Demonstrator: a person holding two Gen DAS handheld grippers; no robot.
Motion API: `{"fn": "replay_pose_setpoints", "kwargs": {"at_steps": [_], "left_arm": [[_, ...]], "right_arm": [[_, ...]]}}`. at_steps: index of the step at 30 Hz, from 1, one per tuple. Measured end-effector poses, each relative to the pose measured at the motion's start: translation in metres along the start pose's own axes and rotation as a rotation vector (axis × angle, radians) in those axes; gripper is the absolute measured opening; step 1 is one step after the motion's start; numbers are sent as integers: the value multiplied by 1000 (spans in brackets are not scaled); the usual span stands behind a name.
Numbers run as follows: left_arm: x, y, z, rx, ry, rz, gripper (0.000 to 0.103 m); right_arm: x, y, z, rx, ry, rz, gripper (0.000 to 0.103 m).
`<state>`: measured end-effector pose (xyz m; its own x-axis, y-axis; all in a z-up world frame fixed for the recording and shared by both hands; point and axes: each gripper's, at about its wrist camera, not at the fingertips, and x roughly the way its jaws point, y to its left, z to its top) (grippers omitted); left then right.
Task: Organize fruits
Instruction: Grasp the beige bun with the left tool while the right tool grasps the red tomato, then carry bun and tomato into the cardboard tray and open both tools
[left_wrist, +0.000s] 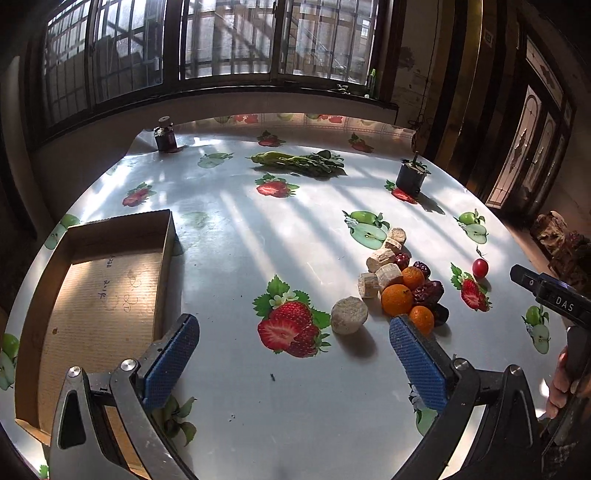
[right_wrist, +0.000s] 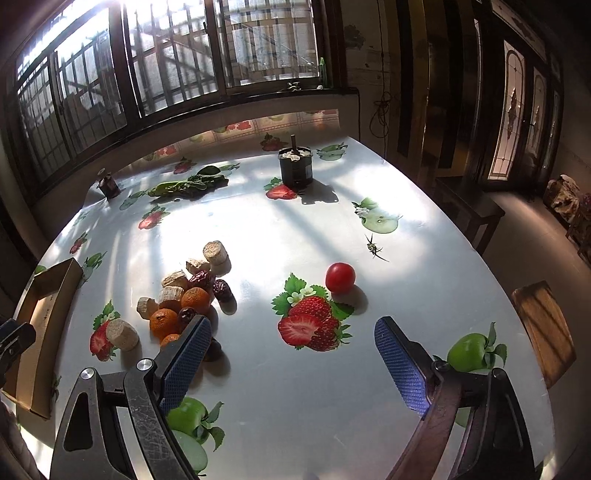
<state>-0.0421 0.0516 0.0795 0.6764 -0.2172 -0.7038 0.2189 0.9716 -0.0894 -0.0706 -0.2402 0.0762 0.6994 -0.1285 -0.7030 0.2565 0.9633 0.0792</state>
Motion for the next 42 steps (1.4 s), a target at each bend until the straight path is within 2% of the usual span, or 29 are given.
{"fn": "replay_pose_setpoints", "kwargs": {"at_steps": [4,10,11,12,13,14,21,24,25,28,35,42], "left_arm": [[26,-16,1,34,37,-31,99],[57,-18,3,13,94,-99,87],[60,-19,2,13,102,-102,86],[64,-19,2,12,107,-101,86],[66,-20,2,13,110,-100,86],[69,-22,2,17,113,-101,86],[89,-27,3,12,145,-100,84],[97,-31,0,15,174,-114,58],[100,-31,-2,16,185,-118,46],[99,-32,-3,19,169,-123,33],[86,-27,-4,-19,144,-146,33],[22,-6,-2,-98,45,-201,34]], "right_arm": [[21,-18,16,-25,6,-57,93],[63,-12,27,-104,45,-47,91],[71,-12,27,-108,56,-39,85],[78,-11,27,-112,72,-36,76],[85,-11,27,-115,95,-33,47],[90,-11,27,-111,112,-25,32],[97,-15,21,-104,96,-27,32],[100,-21,21,-84,104,-29,32],[102,-23,21,-75,106,-29,32],[108,-28,18,-49,127,-9,32],[99,-29,17,-11,122,36,31],[38,-5,27,-38,34,96,31]]}}
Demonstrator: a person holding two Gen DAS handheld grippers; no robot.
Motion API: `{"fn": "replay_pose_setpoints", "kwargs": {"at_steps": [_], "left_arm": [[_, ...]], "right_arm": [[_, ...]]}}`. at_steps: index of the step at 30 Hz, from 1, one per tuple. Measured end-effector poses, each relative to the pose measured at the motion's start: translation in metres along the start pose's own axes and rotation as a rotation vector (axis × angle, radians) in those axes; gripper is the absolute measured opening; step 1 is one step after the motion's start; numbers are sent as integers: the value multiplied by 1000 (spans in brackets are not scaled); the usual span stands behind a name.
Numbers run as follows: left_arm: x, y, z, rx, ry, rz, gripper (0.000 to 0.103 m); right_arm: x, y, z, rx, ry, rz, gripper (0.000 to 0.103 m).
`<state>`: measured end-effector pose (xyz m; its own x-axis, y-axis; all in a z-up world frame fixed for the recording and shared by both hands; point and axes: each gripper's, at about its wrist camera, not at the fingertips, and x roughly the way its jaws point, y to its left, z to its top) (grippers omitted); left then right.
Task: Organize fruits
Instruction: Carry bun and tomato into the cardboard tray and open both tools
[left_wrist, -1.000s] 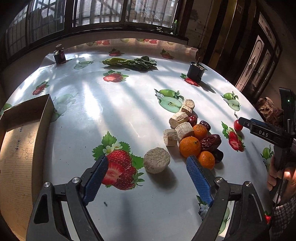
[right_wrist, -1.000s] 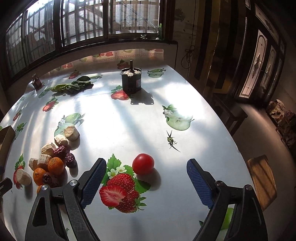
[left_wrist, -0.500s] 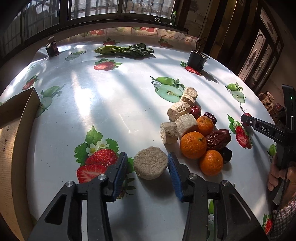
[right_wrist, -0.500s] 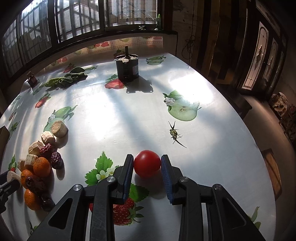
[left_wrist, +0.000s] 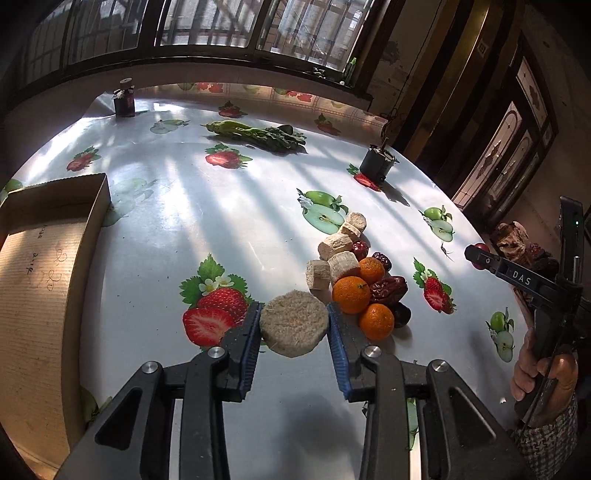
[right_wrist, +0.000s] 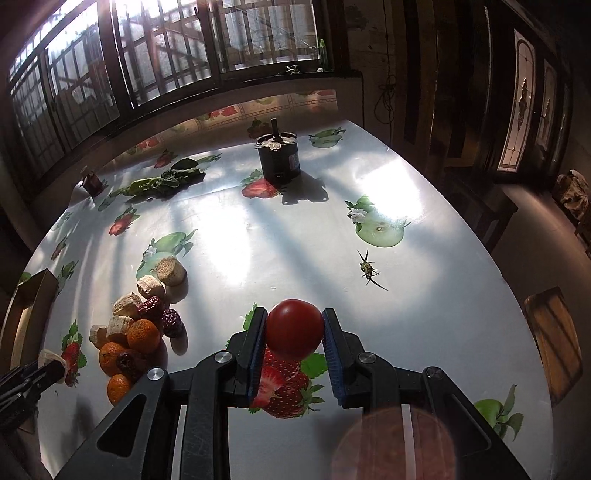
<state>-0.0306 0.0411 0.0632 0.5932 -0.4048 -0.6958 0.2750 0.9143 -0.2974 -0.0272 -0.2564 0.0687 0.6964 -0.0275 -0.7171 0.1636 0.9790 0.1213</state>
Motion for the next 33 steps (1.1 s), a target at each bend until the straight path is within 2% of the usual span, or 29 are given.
{"fn": "replay_pose_setpoints", "kwargs": {"at_steps": [6,10,15,18,21,23,25,28,33], "left_arm": [[-100,17,1,-34,-135,-56,34],[-171,40,11,-44,-215,-73,34],[-233,81,52,-17,-262,71,34],[-250,113,87,-18,-278,203,34],[-243,149,118,-46,-249,293,34],[-225,175,129,-72,-225,333,34],[-199,202,131,-113,-189,343,34],[-149,243,120,-207,-111,302,34],[-69,292,95,-329,23,275,34]], "right_arm": [[-75,56,7,-86,-108,109,31],[-129,107,15,-148,-170,233,32],[-184,178,48,-222,-216,406,32],[-204,221,80,-243,-227,485,32],[-206,264,111,-259,-220,528,32],[-191,295,124,-273,-193,537,32],[-161,326,127,-294,-142,534,32],[-100,360,111,-303,-27,562,32],[16,405,56,-367,159,545,32]]}}
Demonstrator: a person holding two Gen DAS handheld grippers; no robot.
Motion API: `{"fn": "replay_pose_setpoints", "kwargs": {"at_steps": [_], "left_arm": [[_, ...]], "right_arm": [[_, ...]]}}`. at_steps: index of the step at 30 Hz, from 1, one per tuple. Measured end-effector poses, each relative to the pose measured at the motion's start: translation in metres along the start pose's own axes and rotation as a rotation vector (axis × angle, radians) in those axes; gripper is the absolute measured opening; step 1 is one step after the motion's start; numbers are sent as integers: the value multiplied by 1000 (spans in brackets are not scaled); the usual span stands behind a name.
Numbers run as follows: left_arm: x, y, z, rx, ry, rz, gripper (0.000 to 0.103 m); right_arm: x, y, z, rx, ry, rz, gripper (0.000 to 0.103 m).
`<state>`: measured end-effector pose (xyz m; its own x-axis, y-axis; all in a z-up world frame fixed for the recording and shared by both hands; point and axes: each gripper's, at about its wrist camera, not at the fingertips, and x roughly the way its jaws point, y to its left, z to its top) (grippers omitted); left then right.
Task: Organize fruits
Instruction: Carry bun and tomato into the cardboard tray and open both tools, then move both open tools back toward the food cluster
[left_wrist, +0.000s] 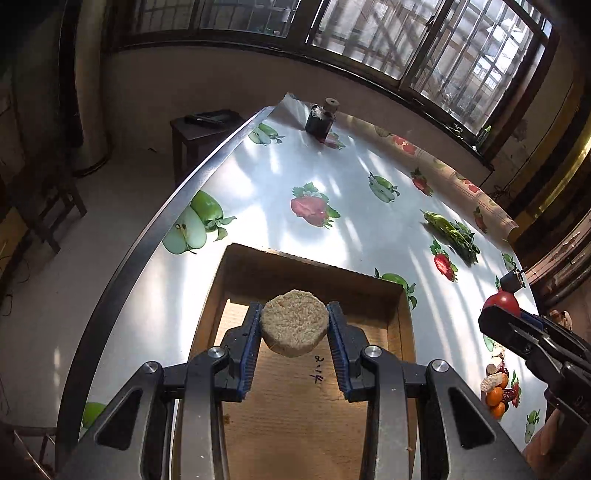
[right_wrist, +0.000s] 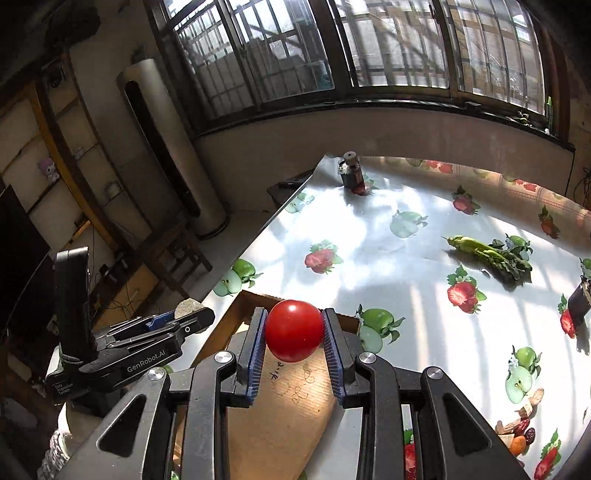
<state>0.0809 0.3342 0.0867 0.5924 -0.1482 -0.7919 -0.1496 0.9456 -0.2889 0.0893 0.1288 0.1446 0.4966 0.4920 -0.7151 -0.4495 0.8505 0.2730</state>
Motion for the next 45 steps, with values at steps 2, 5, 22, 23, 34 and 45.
{"fn": "replay_pose_setpoints", "kwargs": {"at_steps": [2,5,22,23,34,45], "left_arm": [[24,7,-3,-21,40,7,34],[47,15,-5,-47,70,14,34],[61,23,-3,-71,69,59,38],[57,23,-2,-70,59,59,38],[-55,-26,-29,31,-218,160,59],[-120,-126,-134,132,-384,183,86]], "right_arm": [[39,-2,-12,-4,58,9,32],[81,-7,-23,-2,124,21,32],[141,3,-37,-57,197,-30,34],[139,3,-37,-55,192,-25,37],[54,-2,-39,-34,44,-27,39],[-83,-50,-131,121,-155,-105,40]]}}
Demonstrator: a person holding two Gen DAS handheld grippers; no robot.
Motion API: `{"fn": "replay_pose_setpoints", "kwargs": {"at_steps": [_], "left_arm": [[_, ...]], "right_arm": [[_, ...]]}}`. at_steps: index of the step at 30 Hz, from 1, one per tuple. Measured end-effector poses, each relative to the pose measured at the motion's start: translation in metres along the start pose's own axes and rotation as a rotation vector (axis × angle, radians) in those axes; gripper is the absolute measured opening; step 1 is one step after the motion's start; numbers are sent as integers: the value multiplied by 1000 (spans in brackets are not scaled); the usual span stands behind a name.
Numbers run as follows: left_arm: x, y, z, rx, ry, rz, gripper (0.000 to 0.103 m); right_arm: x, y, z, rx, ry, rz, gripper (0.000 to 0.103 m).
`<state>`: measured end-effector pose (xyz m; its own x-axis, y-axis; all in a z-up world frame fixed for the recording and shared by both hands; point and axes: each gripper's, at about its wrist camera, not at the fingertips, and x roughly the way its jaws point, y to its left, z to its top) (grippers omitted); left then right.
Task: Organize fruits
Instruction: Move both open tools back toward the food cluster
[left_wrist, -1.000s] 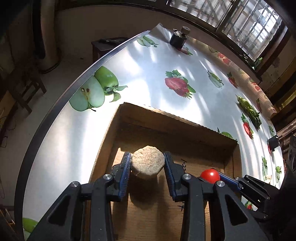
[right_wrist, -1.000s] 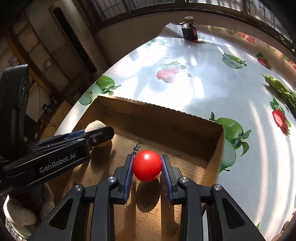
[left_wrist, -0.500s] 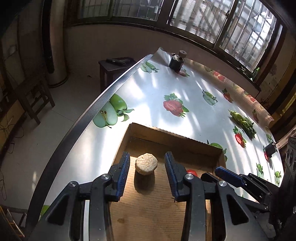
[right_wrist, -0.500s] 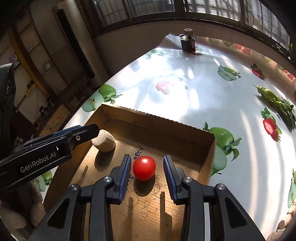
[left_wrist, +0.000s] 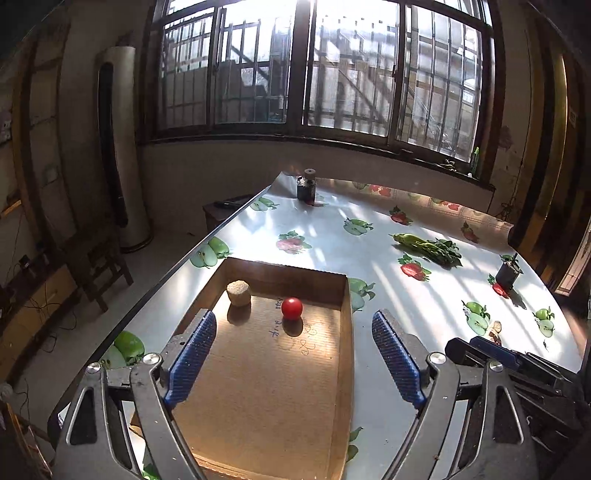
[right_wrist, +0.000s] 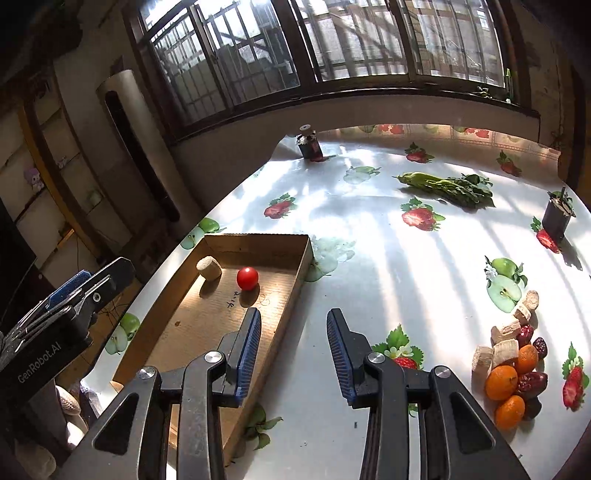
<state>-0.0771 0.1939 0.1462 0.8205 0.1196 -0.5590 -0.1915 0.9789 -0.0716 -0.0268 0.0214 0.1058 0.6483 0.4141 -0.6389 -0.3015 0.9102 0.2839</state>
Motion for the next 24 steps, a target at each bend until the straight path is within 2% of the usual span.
{"fn": "replay_pose_setpoints", "kwargs": {"at_steps": [6,13,20,24], "left_arm": [[-13,-41,-26,69,21,-18,86],[-15,-70,-39,125,39,-27,86],[-7,-72,-48,126,69,-49,86],[-1,-62,-50,83,88,-65,86]], "right_arm": [[-49,-57,-36,148,-53,-64,43],[-75,-113,-60,289,-77,-97,44],[-80,-142,-69,357,-82,-116,43],[-79,-174,-72,475,-62,-125,43]]}}
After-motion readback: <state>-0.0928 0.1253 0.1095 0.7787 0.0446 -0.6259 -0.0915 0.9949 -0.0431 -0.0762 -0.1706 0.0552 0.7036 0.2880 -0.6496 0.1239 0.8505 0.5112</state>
